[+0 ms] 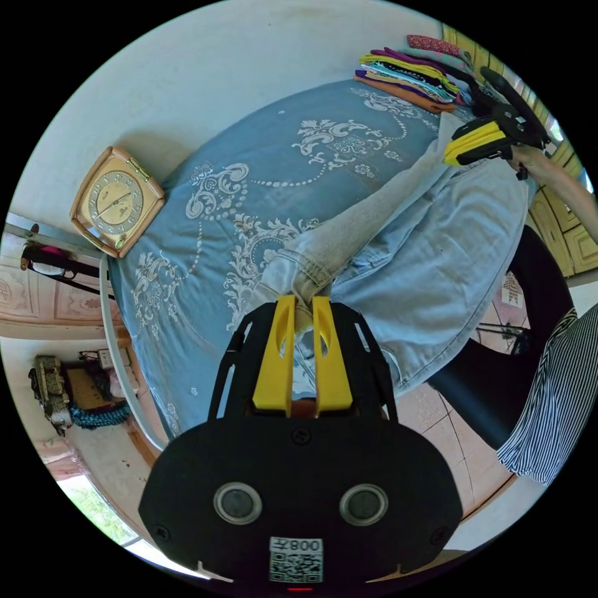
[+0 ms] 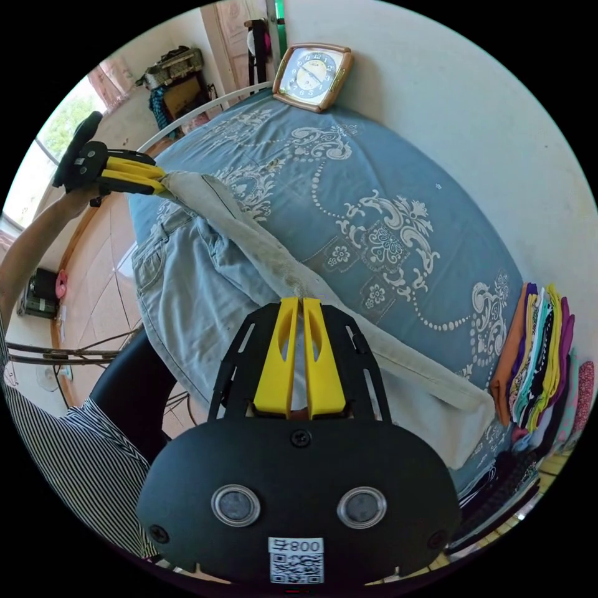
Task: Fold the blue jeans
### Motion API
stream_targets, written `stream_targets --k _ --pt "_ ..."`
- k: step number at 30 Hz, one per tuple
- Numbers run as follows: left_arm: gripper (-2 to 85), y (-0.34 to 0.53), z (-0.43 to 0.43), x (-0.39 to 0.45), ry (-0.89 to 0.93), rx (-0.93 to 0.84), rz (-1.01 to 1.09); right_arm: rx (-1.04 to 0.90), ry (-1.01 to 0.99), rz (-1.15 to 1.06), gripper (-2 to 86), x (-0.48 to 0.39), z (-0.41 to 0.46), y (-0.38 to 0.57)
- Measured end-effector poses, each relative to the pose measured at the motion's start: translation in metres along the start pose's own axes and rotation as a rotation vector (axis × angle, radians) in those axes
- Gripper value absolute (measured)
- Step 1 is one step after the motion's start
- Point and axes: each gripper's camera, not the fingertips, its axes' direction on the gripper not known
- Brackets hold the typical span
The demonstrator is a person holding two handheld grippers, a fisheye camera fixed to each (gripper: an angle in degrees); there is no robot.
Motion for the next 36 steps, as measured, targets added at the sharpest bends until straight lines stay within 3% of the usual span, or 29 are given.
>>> stream_targets --k 21,36 --pt "1.4 0.198 -0.022 0.114 0.018 -0.058 0.015 -0.056 0.011 -0.139 0.3 -0.215 -0.043 0.148" --pt "1.3 0.268 -0.01 0.153 0.036 -0.093 0.002 -0.106 0.015 -0.153 0.5 -0.279 -0.034 0.208"
